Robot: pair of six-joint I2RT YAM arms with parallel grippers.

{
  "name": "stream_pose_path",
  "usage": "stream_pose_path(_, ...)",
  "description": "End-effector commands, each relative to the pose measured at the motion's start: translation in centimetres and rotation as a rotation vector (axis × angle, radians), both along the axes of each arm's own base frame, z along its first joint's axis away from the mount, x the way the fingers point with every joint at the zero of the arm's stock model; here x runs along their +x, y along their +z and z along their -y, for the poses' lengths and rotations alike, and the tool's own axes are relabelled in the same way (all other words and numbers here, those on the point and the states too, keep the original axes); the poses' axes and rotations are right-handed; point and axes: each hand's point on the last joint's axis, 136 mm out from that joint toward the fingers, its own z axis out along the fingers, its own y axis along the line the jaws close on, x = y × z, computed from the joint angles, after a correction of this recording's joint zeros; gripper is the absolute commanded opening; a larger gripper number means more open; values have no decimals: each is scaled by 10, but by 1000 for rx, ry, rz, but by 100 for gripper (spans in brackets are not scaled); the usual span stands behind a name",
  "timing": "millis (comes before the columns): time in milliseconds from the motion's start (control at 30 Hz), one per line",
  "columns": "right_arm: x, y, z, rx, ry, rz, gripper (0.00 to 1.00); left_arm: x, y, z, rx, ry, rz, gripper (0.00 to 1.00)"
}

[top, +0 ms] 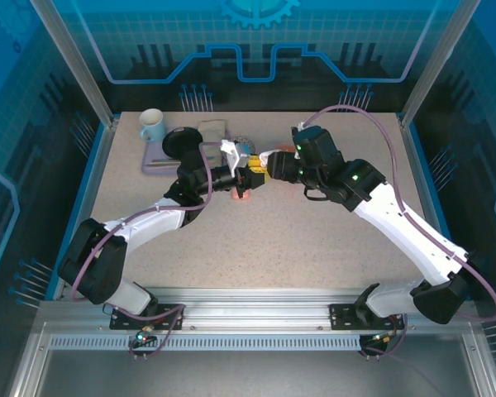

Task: Insert the wireless bluetooth earbuds into the charging case

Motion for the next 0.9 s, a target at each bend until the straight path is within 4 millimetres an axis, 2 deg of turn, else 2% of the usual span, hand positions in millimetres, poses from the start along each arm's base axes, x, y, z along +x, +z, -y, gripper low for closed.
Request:
stream_pose_path(0, 4, -9, -1, 0, 1, -25, 62, -4, 18, 3, -30, -29, 51, 0)
stream_pose_path(167, 4, -5, -12, 25, 44, -28, 61, -4, 17, 3, -30, -29, 48, 0)
stream_pose_path(467, -3, 14, -31, 58, 99, -1, 60, -4, 15, 2, -28, -24, 45, 0)
stream_pose_path(700, -6, 12, -43, 57, 123, -3, 60, -4, 14, 3, -27, -26, 46, 0)
stream_pose_path(867, -5, 19, -37, 42, 90, 37, 61, -4, 13, 2, -26, -26, 43, 0)
